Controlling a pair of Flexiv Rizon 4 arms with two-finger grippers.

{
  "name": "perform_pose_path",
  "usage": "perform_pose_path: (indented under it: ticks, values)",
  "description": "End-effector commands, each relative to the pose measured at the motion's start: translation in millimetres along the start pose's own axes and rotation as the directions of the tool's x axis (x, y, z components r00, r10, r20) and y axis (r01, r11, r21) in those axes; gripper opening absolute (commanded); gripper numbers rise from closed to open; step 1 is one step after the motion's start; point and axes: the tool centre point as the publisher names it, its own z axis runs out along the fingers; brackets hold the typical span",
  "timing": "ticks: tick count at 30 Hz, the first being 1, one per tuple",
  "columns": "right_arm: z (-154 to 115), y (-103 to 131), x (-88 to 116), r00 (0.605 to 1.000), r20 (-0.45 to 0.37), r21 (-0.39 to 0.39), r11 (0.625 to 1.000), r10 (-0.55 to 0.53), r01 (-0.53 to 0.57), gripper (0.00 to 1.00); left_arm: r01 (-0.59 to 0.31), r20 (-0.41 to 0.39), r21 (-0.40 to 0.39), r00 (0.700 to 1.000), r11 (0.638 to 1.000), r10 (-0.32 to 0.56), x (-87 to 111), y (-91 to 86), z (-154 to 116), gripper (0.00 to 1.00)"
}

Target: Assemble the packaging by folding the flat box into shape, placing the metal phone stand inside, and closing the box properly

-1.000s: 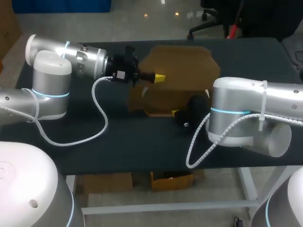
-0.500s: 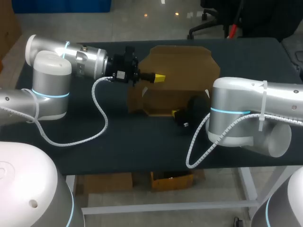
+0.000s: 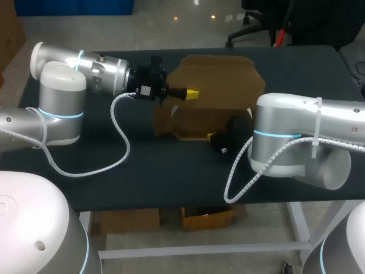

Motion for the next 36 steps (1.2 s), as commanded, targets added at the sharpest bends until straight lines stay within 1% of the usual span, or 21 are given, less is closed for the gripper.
perform_pose_path:
  ticks: [1,7,15,26,36]
  values:
    - [-1.5,-2.3,4.8,1.0,0.005,-0.003,1.0,-0.007,0.008,0.0,0.0,-0.002,-0.003,1.0,1.0,0.0,-0.6,2.6,0.3,0.0]
    - [-13.4,-1.5,9.7,1.0,0.007,-0.011,1.0,-0.026,0.026,0.0,0.0,-0.002,-0.003,1.0,1.0,0.0,-0.6,2.6,0.3,0.0]
    - [-32.6,0.1,17.3,0.999,0.019,-0.045,0.998,-0.047,0.048,0.0,0.0,-0.002,-0.003,1.0,1.0,0.0,-0.6,2.6,0.3,0.0]
    - [-66.9,-5.0,27.4,0.999,0.017,-0.07,0.996,-0.051,0.052,0.0,0.0,-0.002,-0.003,1.0,1.0,0.0,-0.6,2.6,0.3,0.0]
    - [-108.0,-8.3,33.5,0.999,0.002,-0.08,0.995,-0.055,0.054,0.0,0.0,-0.002,-0.003,1.0,1.0,0.0,-0.6,2.6,0.3,0.0]
